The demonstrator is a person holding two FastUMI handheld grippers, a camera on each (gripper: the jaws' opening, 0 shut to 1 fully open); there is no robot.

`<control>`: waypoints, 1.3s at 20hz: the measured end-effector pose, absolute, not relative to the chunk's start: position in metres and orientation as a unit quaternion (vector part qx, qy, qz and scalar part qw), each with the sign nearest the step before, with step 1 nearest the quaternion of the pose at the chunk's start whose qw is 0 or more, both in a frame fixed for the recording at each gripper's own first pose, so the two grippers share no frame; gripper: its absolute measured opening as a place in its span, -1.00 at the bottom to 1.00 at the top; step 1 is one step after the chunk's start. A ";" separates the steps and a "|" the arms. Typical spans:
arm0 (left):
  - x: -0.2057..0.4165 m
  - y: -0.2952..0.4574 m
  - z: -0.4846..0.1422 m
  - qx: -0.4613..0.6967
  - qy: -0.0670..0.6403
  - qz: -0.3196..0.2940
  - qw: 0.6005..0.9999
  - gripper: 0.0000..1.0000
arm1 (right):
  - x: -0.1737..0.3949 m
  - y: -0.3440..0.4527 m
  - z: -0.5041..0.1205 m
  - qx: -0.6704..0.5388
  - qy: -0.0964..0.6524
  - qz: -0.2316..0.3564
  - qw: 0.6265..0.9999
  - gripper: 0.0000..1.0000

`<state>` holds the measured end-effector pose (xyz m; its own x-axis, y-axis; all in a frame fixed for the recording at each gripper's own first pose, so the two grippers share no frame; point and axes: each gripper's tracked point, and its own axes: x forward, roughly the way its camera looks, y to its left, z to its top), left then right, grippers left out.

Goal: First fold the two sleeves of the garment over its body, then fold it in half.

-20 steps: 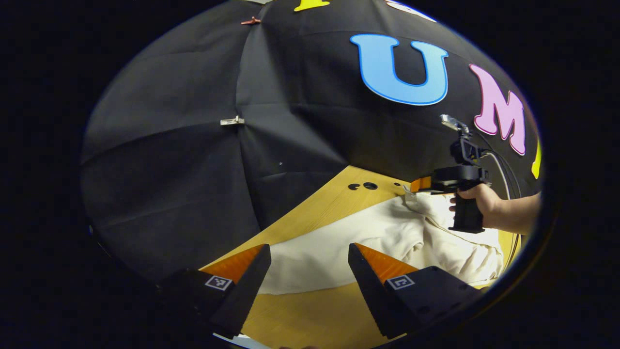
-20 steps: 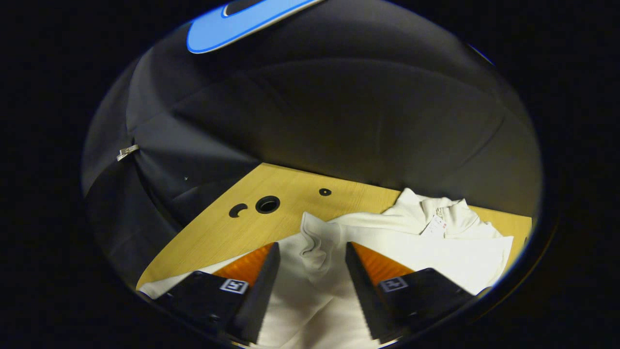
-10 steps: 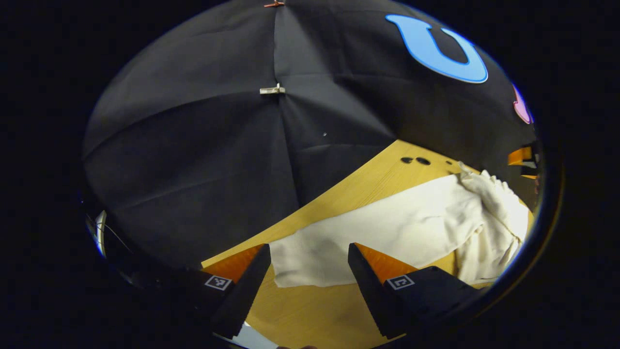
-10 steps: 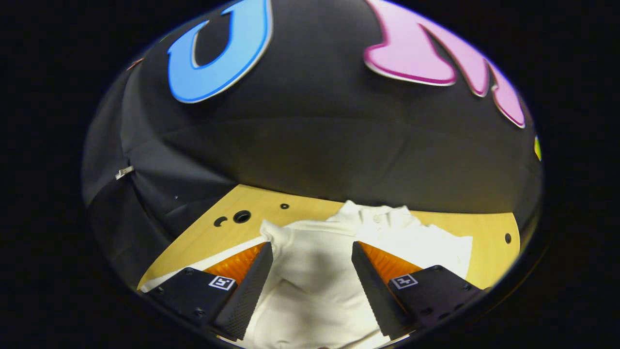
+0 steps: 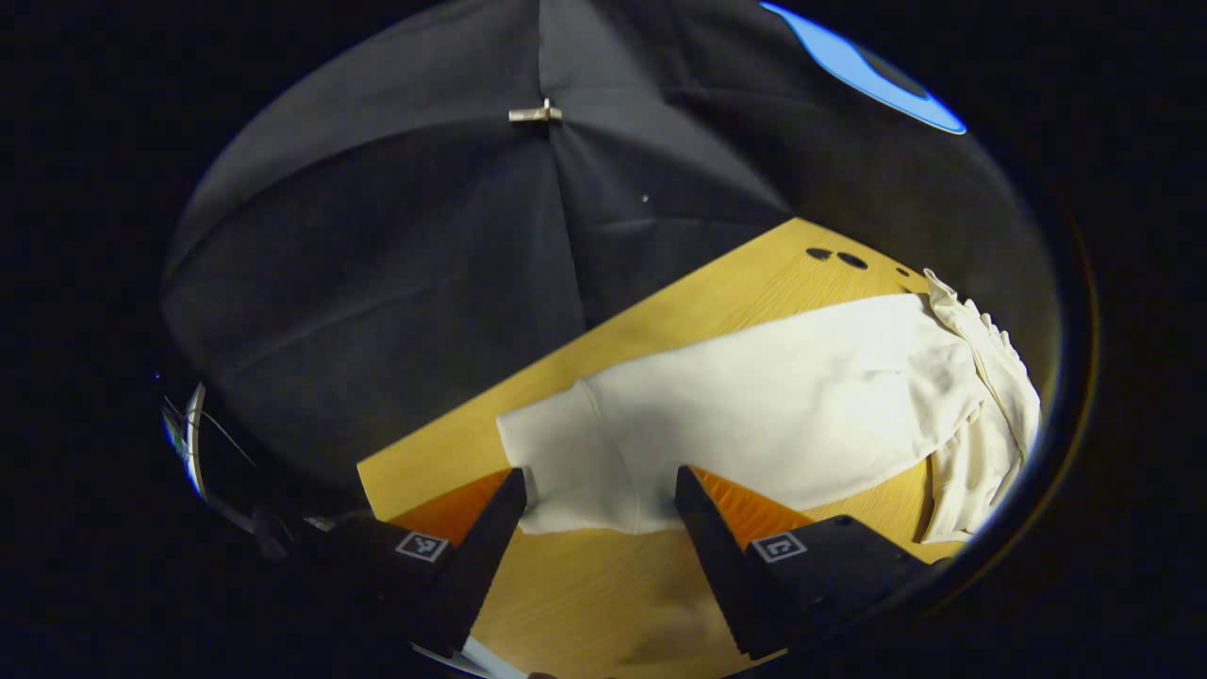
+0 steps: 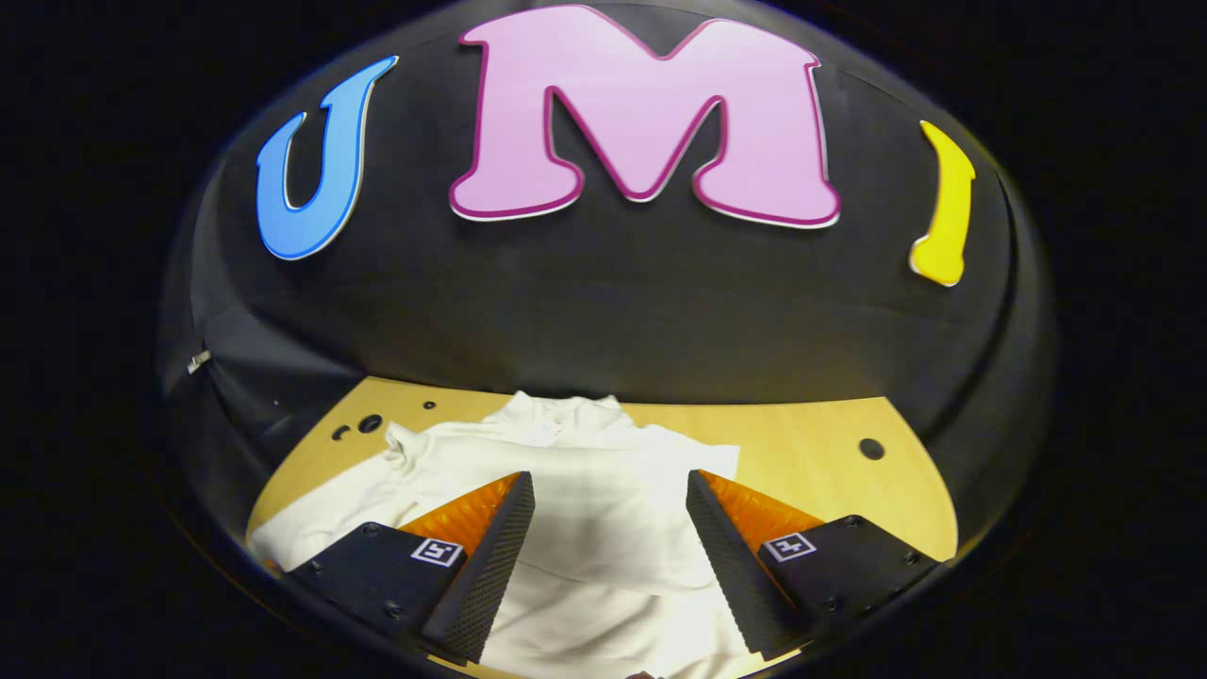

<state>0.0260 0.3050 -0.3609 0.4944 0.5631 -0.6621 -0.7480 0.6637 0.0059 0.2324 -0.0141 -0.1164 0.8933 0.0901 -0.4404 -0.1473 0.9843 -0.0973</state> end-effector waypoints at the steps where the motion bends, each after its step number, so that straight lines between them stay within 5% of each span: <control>1: 0.028 0.309 -0.359 -0.135 0.314 0.385 0.857 0.97 | 0.225 -0.030 -0.114 -0.071 0.224 0.053 0.971 0.97; 5: 0.042 0.303 -0.362 -0.128 0.322 0.364 0.864 0.74 | 0.194 -0.080 -0.108 -0.067 0.231 0.025 0.970 0.97; 9: 0.072 0.294 -0.360 -0.087 0.329 0.328 0.881 -0.29 | 0.165 -0.114 -0.109 -0.060 0.246 0.002 0.967 0.96; 14: 0.100 0.294 -0.355 -0.125 0.320 0.319 0.883 -0.77 | 0.154 -0.145 -0.106 -0.040 0.251 -0.026 0.967 0.96; 20: 0.132 0.284 -0.329 -0.200 0.293 0.319 0.879 -0.87 | 0.156 -0.171 -0.112 -0.027 0.257 -0.042 0.965 0.96; 26: 0.218 0.267 -0.246 -0.169 0.243 0.259 0.919 -0.87 | 0.151 -0.195 -0.124 -0.035 0.260 -0.051 0.964 0.96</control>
